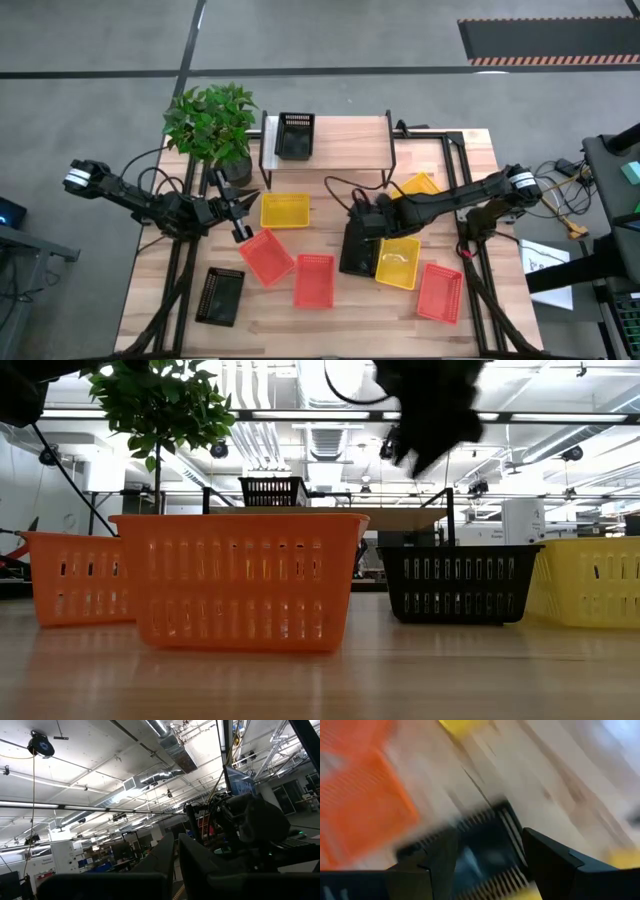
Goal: Stack baskets on shelf by color
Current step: Put the top right yellow bin on the shelf
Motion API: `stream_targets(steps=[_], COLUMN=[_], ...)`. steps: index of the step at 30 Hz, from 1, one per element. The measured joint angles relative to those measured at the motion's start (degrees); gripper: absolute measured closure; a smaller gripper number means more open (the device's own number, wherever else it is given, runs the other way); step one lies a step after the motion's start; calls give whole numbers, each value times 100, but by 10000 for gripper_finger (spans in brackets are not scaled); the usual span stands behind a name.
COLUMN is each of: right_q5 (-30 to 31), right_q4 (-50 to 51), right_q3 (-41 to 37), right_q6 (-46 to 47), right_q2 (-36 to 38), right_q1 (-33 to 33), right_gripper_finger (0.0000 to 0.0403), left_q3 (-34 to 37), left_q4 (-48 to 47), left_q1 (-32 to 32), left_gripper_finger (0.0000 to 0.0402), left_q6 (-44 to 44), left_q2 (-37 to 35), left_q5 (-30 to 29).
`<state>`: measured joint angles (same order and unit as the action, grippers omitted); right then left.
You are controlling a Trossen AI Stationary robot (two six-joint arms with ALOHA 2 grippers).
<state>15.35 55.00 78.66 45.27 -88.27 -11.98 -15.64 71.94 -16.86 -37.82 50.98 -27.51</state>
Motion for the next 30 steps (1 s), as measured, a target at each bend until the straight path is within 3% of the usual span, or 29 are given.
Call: stream_targets(steps=[5,8,18,30], right_q5=[11,101,207,338], right_q4=[1605,2072,1871,517], right_q3=[-69,-257,-1056,-2345], right_q6=[857,1188,1218,1171], right_q2=[9,11,11,15], right_q1=[216,311,694,1009], right_gripper_finger=[188,188,188,188], left_q3=[0,0,4,7], left_q4=[0,0,0,0], left_q1=[-2,-2,-2,-2], left_gripper_finger=[391,391,391,391], left_q6=[-2,-2,-2,-4], left_q2=[0,0,0,0], left_q5=[0,0,0,0])
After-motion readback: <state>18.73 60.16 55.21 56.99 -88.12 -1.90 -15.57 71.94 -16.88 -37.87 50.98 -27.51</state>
